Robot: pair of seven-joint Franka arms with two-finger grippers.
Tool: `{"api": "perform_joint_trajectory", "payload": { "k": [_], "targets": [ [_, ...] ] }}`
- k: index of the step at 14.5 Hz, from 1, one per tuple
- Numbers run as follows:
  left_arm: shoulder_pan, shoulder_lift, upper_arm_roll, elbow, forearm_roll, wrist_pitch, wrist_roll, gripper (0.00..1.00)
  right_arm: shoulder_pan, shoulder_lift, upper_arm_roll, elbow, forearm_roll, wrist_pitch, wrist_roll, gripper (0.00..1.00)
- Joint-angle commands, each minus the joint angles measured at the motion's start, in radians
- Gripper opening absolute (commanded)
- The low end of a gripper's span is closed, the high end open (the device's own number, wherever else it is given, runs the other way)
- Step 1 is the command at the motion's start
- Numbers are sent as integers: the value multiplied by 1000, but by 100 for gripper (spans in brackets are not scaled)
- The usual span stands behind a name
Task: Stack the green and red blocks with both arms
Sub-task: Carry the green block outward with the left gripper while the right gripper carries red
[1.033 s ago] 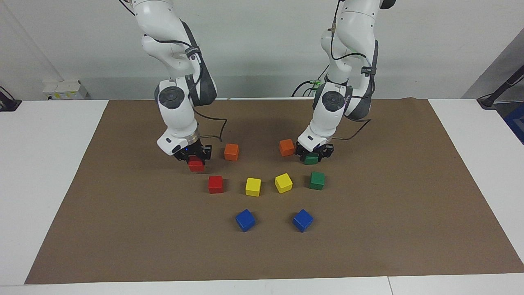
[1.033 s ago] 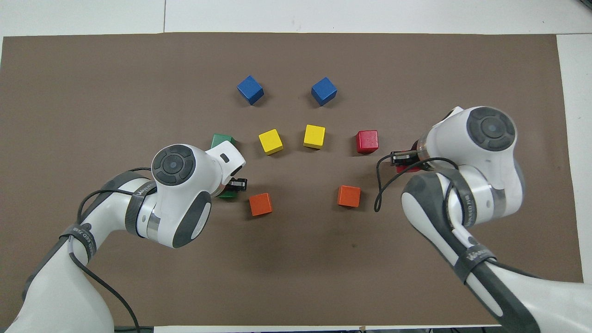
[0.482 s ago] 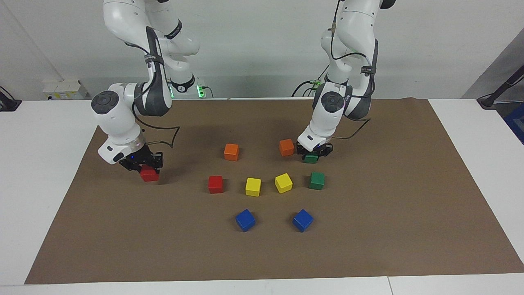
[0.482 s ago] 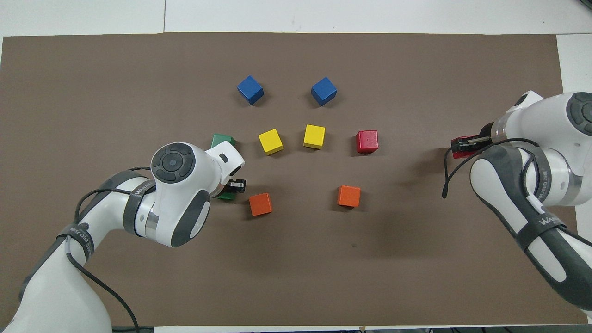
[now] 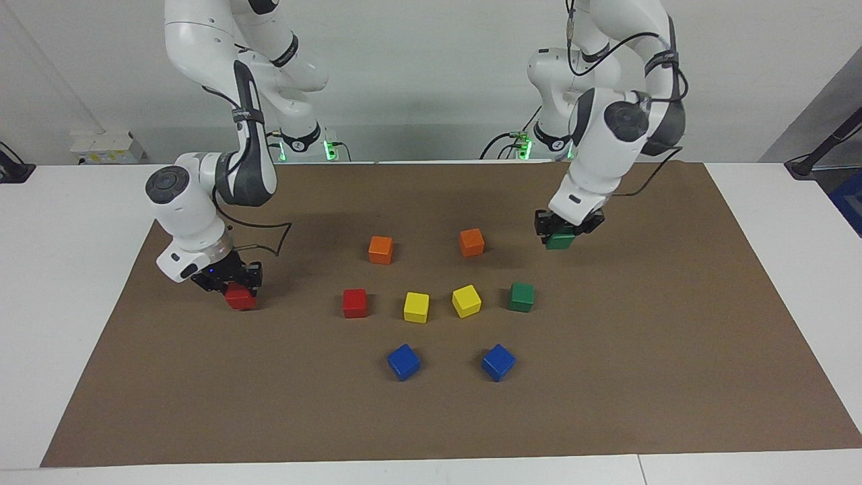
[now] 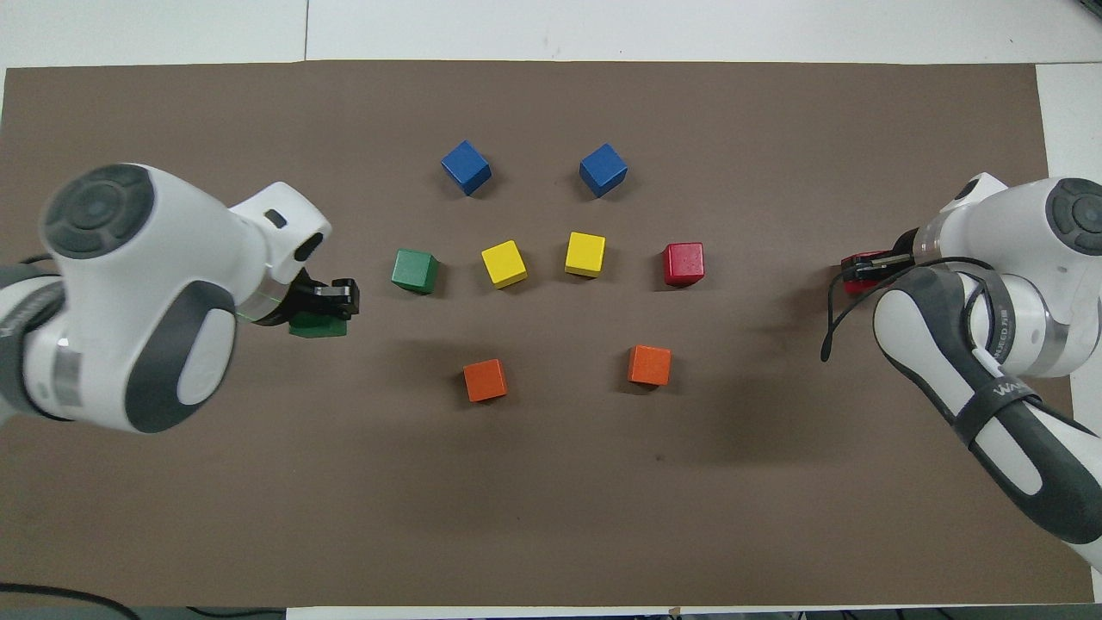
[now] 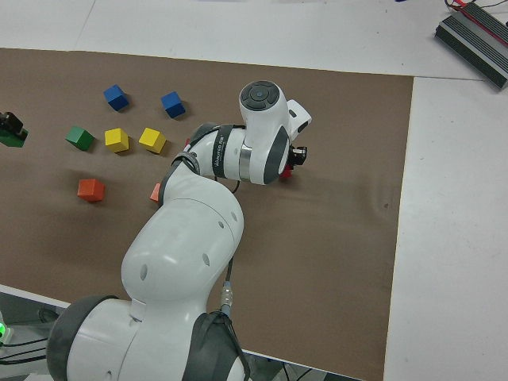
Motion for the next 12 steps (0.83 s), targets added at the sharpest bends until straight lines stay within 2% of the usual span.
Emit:
{"api": "perform_joint_trajectory", "payload": {
  "k": [1, 3, 6, 8, 10, 11, 12],
  "targets": [
    [101, -86, -1, 15, -12, -103, 113, 0, -18, 8, 11, 2, 5, 12, -33, 0],
    [190, -123, -1, 16, -12, -167, 251, 0, -18, 13, 13, -8, 5, 50, -33, 0],
    [300, -145, 3, 1, -12, -196, 399, 0, -16, 26, 11, -8, 5, 57, -32, 0],
    [358, -162, 3, -36, -12, -178, 465, 0, -16, 34, 11, -10, 5, 83, -32, 0],
    [415, -197, 5, -118, -9, -102, 521, 0, -18, 46, 13, -10, 5, 96, -30, 0],
    [440, -211, 5, -164, -8, -48, 549, 0, -16, 46, 11, -12, 5, 99, -29, 6],
    [460, -214, 5, -207, -8, -2, 572, 0, -16, 45, 11, -13, 5, 100, -26, 51]
  ]
}}
